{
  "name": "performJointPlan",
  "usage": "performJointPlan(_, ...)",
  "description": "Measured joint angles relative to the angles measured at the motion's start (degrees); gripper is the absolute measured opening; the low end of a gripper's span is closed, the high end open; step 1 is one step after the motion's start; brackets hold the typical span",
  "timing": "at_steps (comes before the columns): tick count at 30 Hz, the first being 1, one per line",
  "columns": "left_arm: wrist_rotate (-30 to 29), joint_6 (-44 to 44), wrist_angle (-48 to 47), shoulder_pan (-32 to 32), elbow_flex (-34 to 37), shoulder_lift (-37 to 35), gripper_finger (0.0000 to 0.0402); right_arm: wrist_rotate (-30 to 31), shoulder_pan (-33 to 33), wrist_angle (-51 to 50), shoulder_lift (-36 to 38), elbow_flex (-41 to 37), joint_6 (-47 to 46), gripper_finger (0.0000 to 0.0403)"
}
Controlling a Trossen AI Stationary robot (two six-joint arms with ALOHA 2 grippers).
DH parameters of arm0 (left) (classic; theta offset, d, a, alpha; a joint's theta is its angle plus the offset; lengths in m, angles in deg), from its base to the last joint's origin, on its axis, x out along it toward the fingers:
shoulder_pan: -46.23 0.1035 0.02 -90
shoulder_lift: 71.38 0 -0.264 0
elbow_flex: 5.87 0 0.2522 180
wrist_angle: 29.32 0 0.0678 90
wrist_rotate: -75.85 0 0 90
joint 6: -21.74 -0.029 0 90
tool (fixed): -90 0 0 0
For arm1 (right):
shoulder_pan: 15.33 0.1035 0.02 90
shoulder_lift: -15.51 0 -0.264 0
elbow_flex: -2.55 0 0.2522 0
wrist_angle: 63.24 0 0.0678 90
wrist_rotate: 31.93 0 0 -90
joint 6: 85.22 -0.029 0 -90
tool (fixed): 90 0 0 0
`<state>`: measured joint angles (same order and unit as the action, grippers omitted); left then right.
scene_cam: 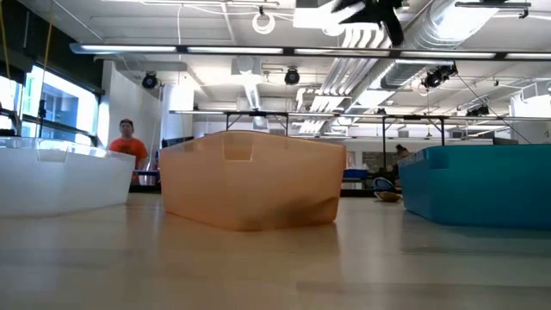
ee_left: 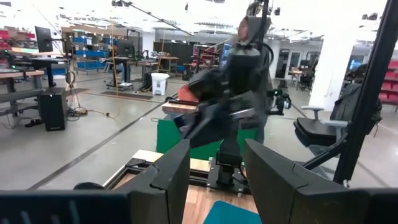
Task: Sort silverware by color (type)
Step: Put the top purple spoon into the blue bin
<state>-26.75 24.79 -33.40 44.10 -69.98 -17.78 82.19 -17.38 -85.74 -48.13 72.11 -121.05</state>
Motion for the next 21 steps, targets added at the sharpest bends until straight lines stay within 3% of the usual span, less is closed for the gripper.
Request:
performJointPlan(4,0.0,-2.1,-0.1,0.0,0.0,0.0,0.0138,6.0,-6.3,-18.6,-2.7,3.5,-10.8,0.0081)
performJointPlan(10,-0.1,-0.8,-0.2,0.0,0.0,0.1,0.0138,0.1,-16.9,-32.1,-6.3,3.7,-25.8,0.0109)
performJointPlan(15,-0.1,1.7,-1.1,0.0,0.0,0.3,0.0138,-1.0,-25.4,-35.9,-10.9,3.7,-37.3,0.0128)
performJointPlan(21,-0.2,4.0,-1.0,0.0,0.0,0.4,0.0138,-6.4,-34.3,-35.6,-18.7,3.7,-39.0,0.0134)
